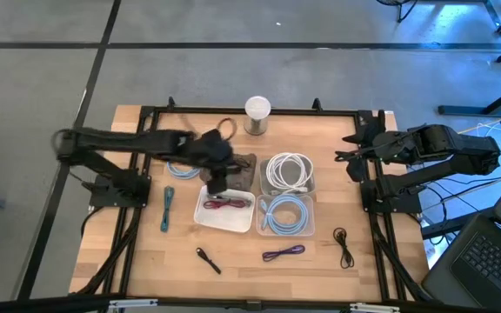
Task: Pick & Place USB Port
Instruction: Put the blue patterned charger cable into the white bin
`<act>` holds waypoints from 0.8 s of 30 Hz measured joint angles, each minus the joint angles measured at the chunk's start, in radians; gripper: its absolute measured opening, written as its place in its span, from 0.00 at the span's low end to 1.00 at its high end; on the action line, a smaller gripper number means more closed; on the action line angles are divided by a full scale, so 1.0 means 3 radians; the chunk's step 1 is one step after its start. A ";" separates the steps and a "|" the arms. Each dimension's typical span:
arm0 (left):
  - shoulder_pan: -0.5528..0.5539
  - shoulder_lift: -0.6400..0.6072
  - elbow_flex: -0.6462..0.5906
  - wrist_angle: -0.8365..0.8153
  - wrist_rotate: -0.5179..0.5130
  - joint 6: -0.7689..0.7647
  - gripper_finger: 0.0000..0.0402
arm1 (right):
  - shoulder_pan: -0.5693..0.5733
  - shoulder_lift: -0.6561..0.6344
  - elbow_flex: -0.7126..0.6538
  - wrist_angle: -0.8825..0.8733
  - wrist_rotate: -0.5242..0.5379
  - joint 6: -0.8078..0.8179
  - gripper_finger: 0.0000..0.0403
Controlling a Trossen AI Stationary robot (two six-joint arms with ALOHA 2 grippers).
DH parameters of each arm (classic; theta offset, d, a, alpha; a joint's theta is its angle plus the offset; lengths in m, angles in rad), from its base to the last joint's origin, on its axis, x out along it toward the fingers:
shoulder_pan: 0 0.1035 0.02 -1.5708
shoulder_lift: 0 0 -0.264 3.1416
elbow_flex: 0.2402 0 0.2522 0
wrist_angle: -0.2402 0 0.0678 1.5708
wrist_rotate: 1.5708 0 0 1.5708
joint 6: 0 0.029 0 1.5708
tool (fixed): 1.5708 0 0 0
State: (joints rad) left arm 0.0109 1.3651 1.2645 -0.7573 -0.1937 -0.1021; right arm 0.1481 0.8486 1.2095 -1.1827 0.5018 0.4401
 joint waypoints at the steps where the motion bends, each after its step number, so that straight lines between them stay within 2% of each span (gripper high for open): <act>1: -0.0082 -0.0153 -0.0132 0.0106 -0.0026 -0.0096 0.42 | 0.0000 0.0000 0.0000 -0.0049 0.0000 0.0025 0.60; 5: -0.0415 -0.0728 -0.0747 0.0579 -0.0082 -0.0702 0.42 | 0.0000 0.0000 -0.0001 -0.0122 0.0000 0.0095 0.60; 10: -0.0875 -0.1207 -0.1410 0.1251 -0.0086 -0.1414 0.43 | -0.0001 0.0000 0.0000 -0.0120 0.0001 0.0092 0.60; 13: -0.1145 -0.1309 -0.1707 0.1762 -0.0092 -0.1678 0.43 | 0.0000 0.0000 0.0000 -0.0115 0.0001 0.0092 0.60; 17: -0.1469 -0.1257 -0.1916 0.2247 -0.0146 -0.1723 0.42 | -0.0001 0.0000 0.0000 -0.0078 0.0009 0.0091 0.60; 20: -0.1629 -0.1143 -0.1962 0.2123 -0.0249 -0.1788 0.42 | -0.0001 0.0000 -0.0001 -0.0037 0.0010 0.0091 0.60; 24: -0.1666 -0.1087 -0.1961 0.1539 -0.0532 -0.2634 0.41 | 0.0000 0.0000 -0.0001 0.0006 0.0010 0.0094 0.60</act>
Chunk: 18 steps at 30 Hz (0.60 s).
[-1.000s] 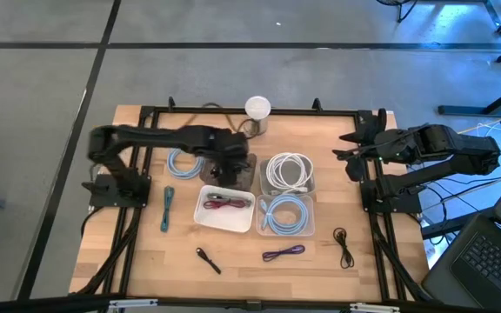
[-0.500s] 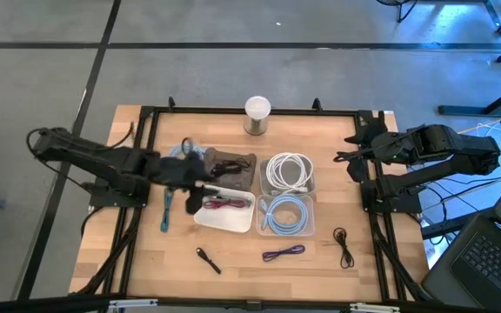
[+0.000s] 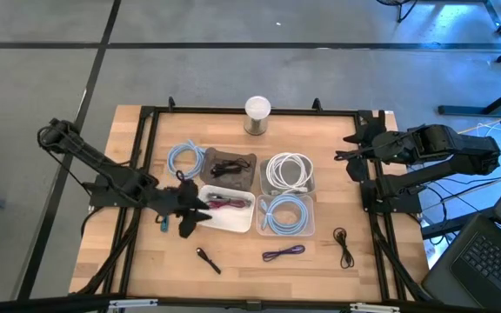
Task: Pick & Place USB Port
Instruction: Put the blue patterned charger cable into the white bin
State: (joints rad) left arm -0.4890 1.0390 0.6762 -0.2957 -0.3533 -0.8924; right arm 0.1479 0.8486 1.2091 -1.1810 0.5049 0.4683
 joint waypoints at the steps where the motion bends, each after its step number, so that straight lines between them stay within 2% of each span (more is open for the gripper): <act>1: 0.0000 0.0001 0.0000 -0.0201 -0.0038 -0.0266 0.41 | 0.0000 0.0000 0.0000 0.0007 0.0000 0.0000 0.60; 5: -0.0083 0.0000 0.0000 -0.0902 -0.0273 -0.1160 0.38 | 0.0000 0.0000 0.0000 0.0008 -0.0019 0.0003 0.60; 9: -0.0193 0.0000 0.0000 -0.1552 -0.0345 -0.1966 0.35 | 0.0001 0.0000 0.0000 0.0008 -0.0025 0.0010 0.60; 13: -0.0311 0.0000 0.0000 -0.2155 -0.0288 -0.2680 0.31 | 0.0000 0.0000 0.0000 0.0007 -0.0027 0.0010 0.60; 18: -0.0363 0.0009 0.0000 -0.2763 0.0043 -0.3299 0.27 | 0.0000 0.0000 0.0000 0.0007 -0.0028 0.0010 0.60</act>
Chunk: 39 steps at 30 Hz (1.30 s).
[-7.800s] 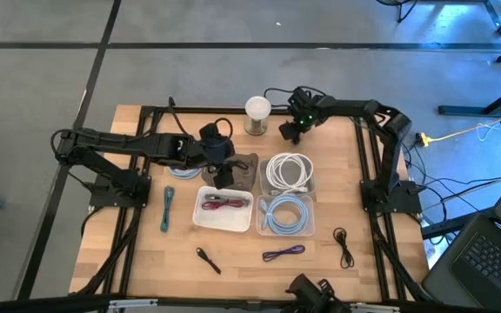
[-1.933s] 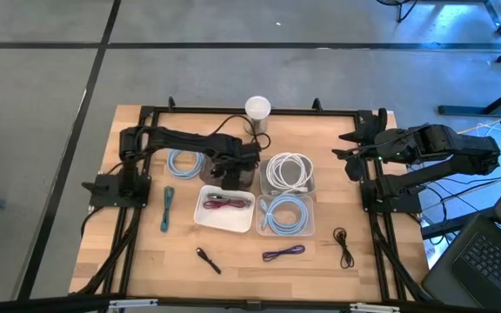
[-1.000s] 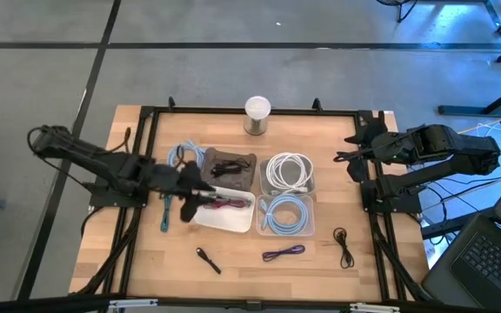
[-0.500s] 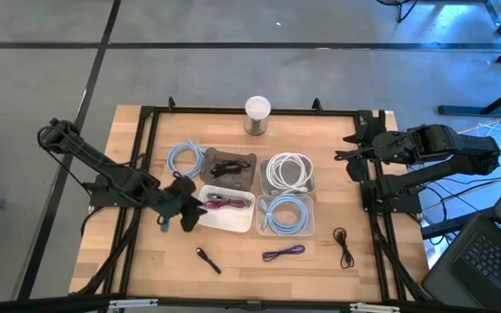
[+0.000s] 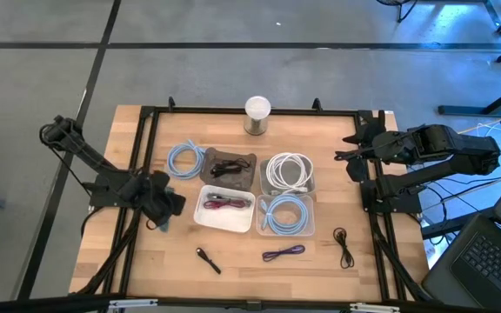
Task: Pick & Place USB Port
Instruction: Put the blue patterned charger cable into the white bin
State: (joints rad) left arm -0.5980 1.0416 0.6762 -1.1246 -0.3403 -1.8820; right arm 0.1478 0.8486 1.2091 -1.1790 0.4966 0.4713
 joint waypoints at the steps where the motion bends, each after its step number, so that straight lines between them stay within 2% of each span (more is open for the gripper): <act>1: 0.0000 0.0016 0.0000 -0.0079 0.0052 -0.0069 0.26 | 0.0000 0.0000 -0.0001 0.0000 0.0000 0.0000 0.60; 10: 0.0072 0.0347 0.0001 -0.0080 0.0117 -0.0060 0.28 | 0.0001 0.0015 -0.0004 0.0000 0.0001 -0.0001 0.60; 19: 0.0173 0.0800 -0.0001 -0.0072 0.0730 -0.0034 0.32 | 0.0001 0.0038 -0.0004 -0.0001 -0.0007 -0.0011 0.60; 39: 0.0173 0.1380 -0.0003 0.0482 0.0759 0.0039 0.31 | 0.0000 0.0075 -0.0004 -0.0001 -0.0007 -0.0008 0.60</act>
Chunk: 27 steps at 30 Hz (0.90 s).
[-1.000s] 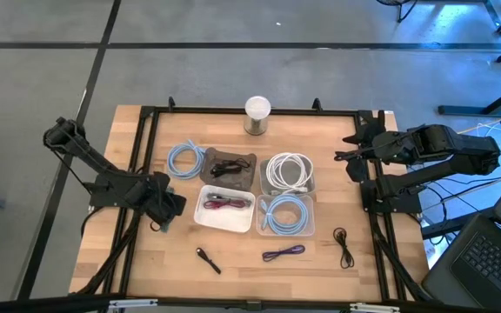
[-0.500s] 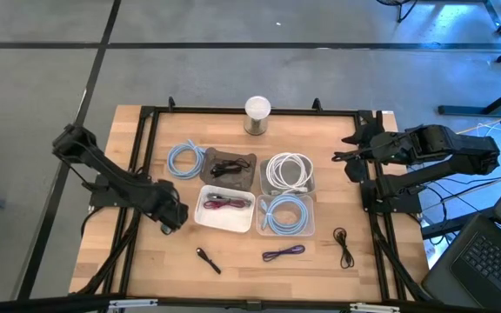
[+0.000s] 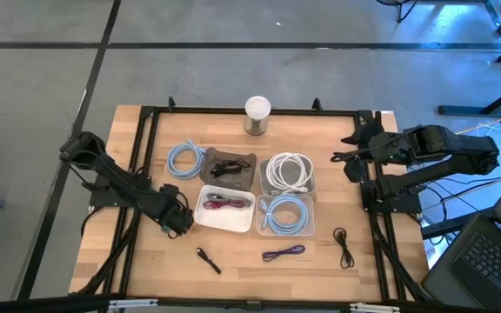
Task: Pick & Place USB Port
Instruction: Put the blue patterned charger cable into the white bin
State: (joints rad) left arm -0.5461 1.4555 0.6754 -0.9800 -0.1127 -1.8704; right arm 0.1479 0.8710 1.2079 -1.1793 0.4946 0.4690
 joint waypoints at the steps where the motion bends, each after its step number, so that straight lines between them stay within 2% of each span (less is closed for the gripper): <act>1: 0.0000 0.0040 0.0000 0.0026 0.0003 0.0005 0.31 | 0.0000 0.0008 0.0000 -0.0001 0.0000 -0.0002 0.60; 7: -0.0008 0.0203 0.0016 0.0060 0.0003 0.0109 0.25 | 0.0000 0.0041 -0.0001 0.0000 0.0000 -0.0003 0.60; 13: -0.0008 0.0206 0.0015 0.0083 -0.0003 0.0194 0.05 | 0.0000 0.0064 -0.0001 -0.0001 0.0001 -0.0004 0.60; 18: -0.0017 0.0200 0.0023 0.0029 -0.0015 0.0155 0.04 | 0.0000 0.0064 -0.0001 -0.0001 0.0001 -0.0004 0.60; 20: -0.0041 0.0183 0.0050 -0.0207 -0.0045 0.0124 0.04 | 0.0001 0.0064 -0.0001 -0.0001 0.0001 -0.0004 0.60; 25: -0.0123 -0.0046 0.0201 -0.0578 -0.0374 -0.0051 0.04 | 0.0000 0.0064 -0.0001 -0.0004 0.0005 -0.0005 0.60; 27: -0.0163 -0.0169 0.0233 -0.0585 -0.0666 -0.0065 0.04 | 0.0000 0.0064 -0.0001 -0.0003 0.0009 -0.0005 0.60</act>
State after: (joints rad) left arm -0.5950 1.4048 0.7454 -1.1556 -0.3125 -1.8899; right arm 0.1480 0.8903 1.2076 -1.1801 0.4973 0.4675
